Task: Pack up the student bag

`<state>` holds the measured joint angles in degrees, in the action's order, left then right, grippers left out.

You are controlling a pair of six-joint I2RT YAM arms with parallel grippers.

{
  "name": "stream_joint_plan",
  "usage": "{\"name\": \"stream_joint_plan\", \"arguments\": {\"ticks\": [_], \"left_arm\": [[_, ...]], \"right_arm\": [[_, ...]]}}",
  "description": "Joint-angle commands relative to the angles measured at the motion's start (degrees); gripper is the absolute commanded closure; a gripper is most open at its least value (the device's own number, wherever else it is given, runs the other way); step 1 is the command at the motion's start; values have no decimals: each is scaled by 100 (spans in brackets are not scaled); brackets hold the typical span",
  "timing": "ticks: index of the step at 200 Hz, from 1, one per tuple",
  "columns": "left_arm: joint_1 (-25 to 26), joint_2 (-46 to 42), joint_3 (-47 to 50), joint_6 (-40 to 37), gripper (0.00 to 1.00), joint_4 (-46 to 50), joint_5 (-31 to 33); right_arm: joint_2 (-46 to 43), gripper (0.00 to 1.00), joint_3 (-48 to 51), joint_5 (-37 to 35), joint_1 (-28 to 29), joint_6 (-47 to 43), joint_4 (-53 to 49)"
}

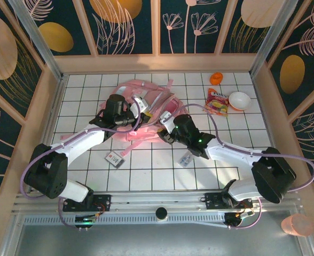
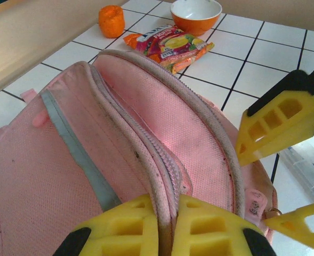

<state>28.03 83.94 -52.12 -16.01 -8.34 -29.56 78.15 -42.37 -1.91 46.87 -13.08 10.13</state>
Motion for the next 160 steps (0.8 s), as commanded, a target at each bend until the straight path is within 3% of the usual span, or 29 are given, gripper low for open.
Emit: {"name": "stream_joint_plan", "arguments": {"ticks": [1, 74, 112, 160], "left_arm": [[-61, -240, -232, 140, 100, -375, -200], [-61, -173, -239, 157, 100, -432, -248], [-61, -145, -246, 177, 100, -464, -314], [-62, -137, -264, 41, 100, -346, -102]], "right_arm": [[173, 56, -164, -40, 58, -345, 605], [374, 70, -451, 391, 79, -252, 483], [465, 64, -585, 361, 78, -16, 394], [481, 92, -717, 201, 44, 142, 42]]}}
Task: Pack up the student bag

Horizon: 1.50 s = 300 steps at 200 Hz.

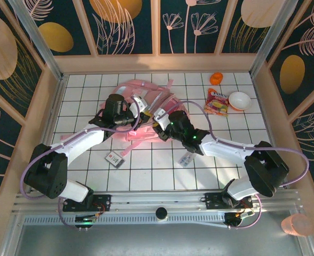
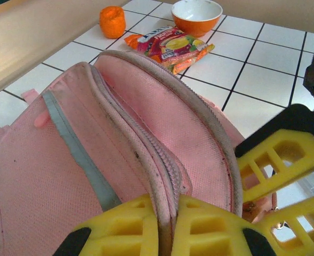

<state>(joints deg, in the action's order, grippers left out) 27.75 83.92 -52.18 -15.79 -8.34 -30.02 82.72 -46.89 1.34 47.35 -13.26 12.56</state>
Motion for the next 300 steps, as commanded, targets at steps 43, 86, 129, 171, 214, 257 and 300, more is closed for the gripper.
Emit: {"name": "stream_joint_plan", "arguments": {"ticks": [43, 86, 129, 171, 214, 257, 300], "left_arm": [[-33, -72, -275, -418, 100, 60, 745], [-40, 71, -306, -583, 100, 256, 1270], [-41, -16, -179, -886, 66, 310, 161], [-41, -444, 451, -1604, 39, 197, -429], [-24, -350, 773, -2387, 36, 194, -619], [269, 84, 712, -2405, 47, -309, -418], [375, 294, 538, -2253, 100, -236, -391]], "right_arm": [[-198, 100, -467, 224, -287, 642, -1173], [-243, 100, -820, 922, -514, 1195, -2330], [-286, 100, -982, 1619, -662, 2065, -2476], [-257, 100, -1011, 2766, -1154, 3116, -2121], [-161, 100, -1107, 3519, -1320, 3538, -2245], [-50, 100, -1070, 3730, -1348, 3858, -2187], [111, 100, -1026, 3057, -1351, 3603, -2500]]}}
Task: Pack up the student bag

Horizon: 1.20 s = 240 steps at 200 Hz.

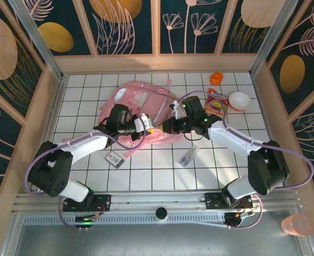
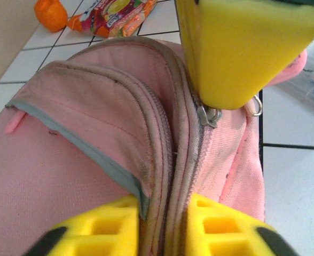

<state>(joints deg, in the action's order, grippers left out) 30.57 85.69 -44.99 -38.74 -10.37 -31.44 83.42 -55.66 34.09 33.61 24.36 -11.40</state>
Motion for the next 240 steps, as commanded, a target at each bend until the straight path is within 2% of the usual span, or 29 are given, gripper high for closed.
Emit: {"name": "stream_joint_plan", "arguments": {"ticks": [1, 20, 35, 63, 102, 158, 177, 206, 240], "left_arm": [[96, 116, -183, 46, 100, -17, -249], [98, 95, -194, 135, 100, 62, -361], [97, 75, -202, 231, 100, 36, -429], [99, 27, -242, 358, 100, -59, -444], [97, 27, -359, 419, 100, -68, -440], [92, -47, -370, 473, 100, -72, -428], [94, -69, -361, 490, 100, -87, -427], [99, -104, -371, 557, 100, -153, -452], [99, -98, -392, 596, 100, -191, -442]], "right_arm": [[46, 100, -148, -257, 28, -181, -137], [151, 100, -135, -886, 38, -473, -441], [172, 100, -53, -1047, 51, -545, -385], [109, 93, 84, -1413, 150, -546, -188], [140, 83, 61, -2199, 408, -687, -467], [92, 82, 42, -2606, 551, -642, -592], [78, 74, 20, -2512, 555, -658, -569], [145, 67, 60, -2463, 638, -652, -538], [218, 66, -26, -3057, 860, -588, -817]]}}
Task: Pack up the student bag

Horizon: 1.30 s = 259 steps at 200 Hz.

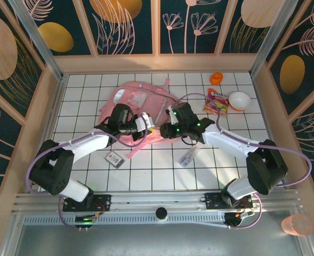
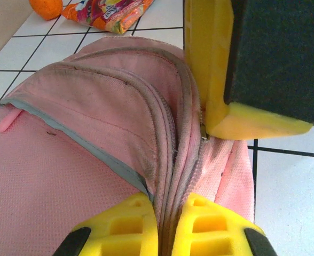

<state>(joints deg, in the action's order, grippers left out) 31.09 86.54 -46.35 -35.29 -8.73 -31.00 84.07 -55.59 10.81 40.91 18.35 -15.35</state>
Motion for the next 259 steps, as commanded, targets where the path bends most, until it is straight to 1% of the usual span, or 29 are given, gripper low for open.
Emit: {"name": "stream_joint_plan", "arguments": {"ticks": [1, 15, 36, 45, 73, 92, 111, 134, 138, 148, 182, 211, 242, 259], "left_arm": [[46, -183, -259, 250, 100, -356, -486], [35, -190, -261, 256, 100, -355, -473], [35, -184, -261, 250, 100, -349, -405], [29, -190, -256, 250, 100, -348, -386], [34, -190, -237, 246, 100, -314, -312], [21, -203, -212, 209, 100, -271, -228], [-49, -234, -149, 199, 100, -234, -199], [-127, -316, -50, 122, 100, -140, -130], [-135, -330, -41, 104, 100, -110, -120], [-155, -352, -16, 69, 100, -51, -106], [-160, -385, 21, 43, 100, 14, -168], [-165, -397, -17, 159, 100, -117, -321], [-165, -409, -92, 180, 100, -142, -356], [-165, -419, -103, 182, 100, -150, -342]], "right_arm": [[153, 66, -33, -729, 130, 13, -421], [123, 72, -51, -966, 162, 70, -534], [-15, 87, -38, -1151, 177, 149, -626], [-98, 91, -15, -1301, 172, 181, -646], [-248, 100, -27, -1522, 132, 256, -819], [-312, 100, -40, -1599, -16, 244, -977], [-382, 100, 28, -1521, -261, 151, -1034], [-436, 100, 56, -1204, -593, -57, -1046], [-441, 100, 39, -1000, -645, -88, -1048], [-426, 100, -15, -759, -725, -169, -1087], [-225, 100, -300, -395, -779, -332, -1338], [-45, 89, -360, -372, -530, -261, -1201], [246, 74, -586, -731, -225, -93, -1331], [326, 71, -627, -949, -90, 55, -1441]]}}
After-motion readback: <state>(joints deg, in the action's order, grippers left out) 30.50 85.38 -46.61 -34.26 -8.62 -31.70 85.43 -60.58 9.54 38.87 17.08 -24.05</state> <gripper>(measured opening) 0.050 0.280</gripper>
